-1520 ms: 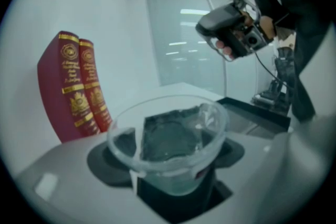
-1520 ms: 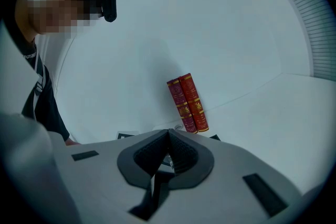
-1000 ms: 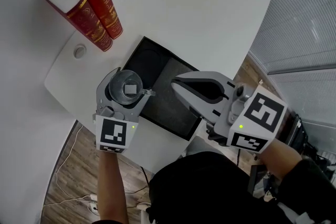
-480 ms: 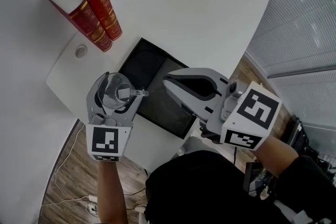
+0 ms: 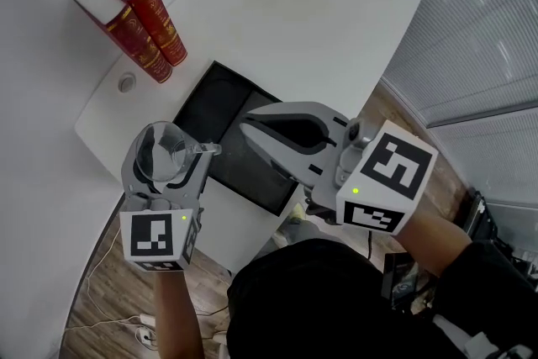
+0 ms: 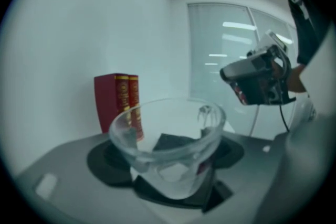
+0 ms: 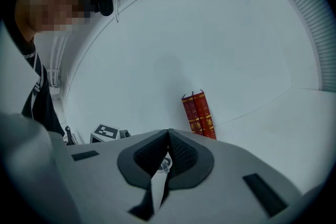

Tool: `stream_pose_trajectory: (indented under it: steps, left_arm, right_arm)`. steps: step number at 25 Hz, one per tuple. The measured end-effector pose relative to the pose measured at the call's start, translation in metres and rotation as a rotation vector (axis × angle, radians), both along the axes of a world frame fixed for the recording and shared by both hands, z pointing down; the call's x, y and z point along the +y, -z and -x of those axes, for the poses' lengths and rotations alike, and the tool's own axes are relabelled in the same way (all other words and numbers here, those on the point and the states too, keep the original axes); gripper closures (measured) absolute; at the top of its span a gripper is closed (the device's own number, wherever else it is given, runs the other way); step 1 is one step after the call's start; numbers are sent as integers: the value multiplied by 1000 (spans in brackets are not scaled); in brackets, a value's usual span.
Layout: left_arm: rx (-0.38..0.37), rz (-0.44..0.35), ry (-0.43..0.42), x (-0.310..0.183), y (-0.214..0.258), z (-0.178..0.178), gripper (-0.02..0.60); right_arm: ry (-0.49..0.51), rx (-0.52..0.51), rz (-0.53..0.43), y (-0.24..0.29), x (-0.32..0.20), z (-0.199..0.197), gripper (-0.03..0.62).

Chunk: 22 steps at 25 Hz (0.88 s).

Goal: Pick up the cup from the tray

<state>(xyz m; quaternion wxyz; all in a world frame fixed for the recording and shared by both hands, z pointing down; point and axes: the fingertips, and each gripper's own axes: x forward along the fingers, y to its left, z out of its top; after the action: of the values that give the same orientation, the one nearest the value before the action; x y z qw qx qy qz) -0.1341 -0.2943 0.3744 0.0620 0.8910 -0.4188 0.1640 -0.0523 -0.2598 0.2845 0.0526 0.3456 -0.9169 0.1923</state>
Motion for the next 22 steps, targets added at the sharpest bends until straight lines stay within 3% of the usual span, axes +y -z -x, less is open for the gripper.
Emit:
stream_pose_trajectory:
  steps: [17, 22]
  left_arm:
    - [-26, -19, 103, 37, 37, -1, 178]
    - [-2, -34, 122, 57, 55, -9, 178]
  right_arm:
    - [56, -37, -68, 17, 11, -4, 580]
    - [69, -40, -99, 26, 22, -11, 580]
